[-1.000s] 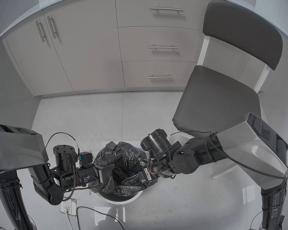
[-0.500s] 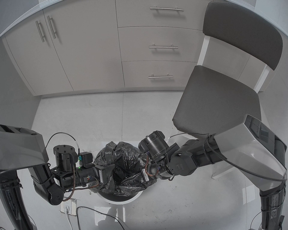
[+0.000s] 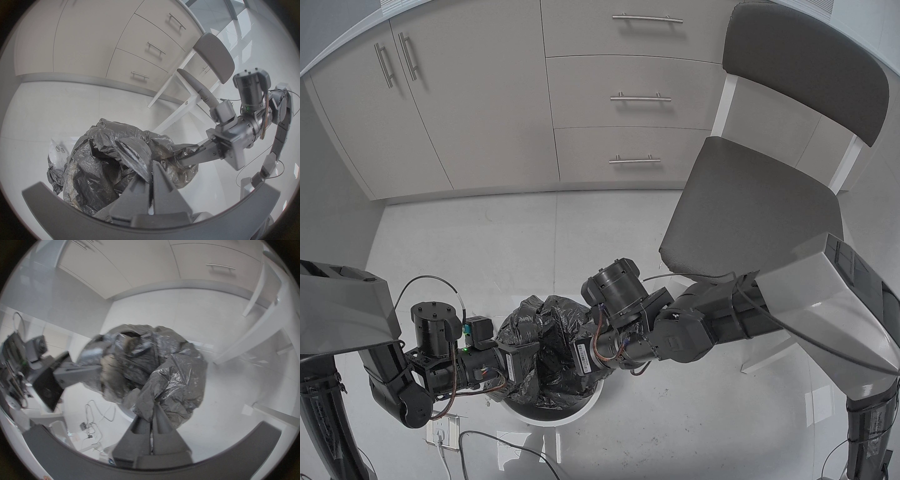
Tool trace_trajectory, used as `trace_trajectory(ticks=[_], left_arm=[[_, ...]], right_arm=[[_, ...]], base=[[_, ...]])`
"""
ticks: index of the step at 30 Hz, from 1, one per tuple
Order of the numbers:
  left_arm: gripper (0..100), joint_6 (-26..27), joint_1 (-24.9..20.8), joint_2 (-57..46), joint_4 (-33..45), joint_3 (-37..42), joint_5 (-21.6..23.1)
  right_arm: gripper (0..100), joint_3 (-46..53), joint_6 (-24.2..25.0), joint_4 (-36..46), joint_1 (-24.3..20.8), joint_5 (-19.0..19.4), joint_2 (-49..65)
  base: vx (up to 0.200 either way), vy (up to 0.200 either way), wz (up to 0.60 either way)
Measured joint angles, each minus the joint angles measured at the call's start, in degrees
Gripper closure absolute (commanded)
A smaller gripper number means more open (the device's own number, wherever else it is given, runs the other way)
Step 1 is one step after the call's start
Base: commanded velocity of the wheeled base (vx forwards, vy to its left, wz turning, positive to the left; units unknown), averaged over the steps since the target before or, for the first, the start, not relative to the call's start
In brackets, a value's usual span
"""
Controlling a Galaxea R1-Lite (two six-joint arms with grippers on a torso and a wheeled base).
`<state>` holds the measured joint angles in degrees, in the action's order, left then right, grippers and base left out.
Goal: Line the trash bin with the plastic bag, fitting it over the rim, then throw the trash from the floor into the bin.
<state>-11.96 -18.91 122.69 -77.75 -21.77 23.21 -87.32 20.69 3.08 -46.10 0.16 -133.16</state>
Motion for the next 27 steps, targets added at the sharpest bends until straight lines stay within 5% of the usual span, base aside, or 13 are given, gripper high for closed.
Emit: trace_trajectory(ticks=[16, 27], left_arm=[[100, 0.0, 0.1, 0.1, -1.0, 0.0, 0.0], [100, 0.0, 0.0, 0.4, -1.6, -0.2, -0.1]], right_arm=[[100, -13.4, -1.1, -2.1, -1.0, 2.8, -11.2], [100, -23.5, -4.6, 4.4, 0.5, 2.9, -20.2]], base=[[0.0, 0.0, 0.0], [0.0, 0.0, 0.0]])
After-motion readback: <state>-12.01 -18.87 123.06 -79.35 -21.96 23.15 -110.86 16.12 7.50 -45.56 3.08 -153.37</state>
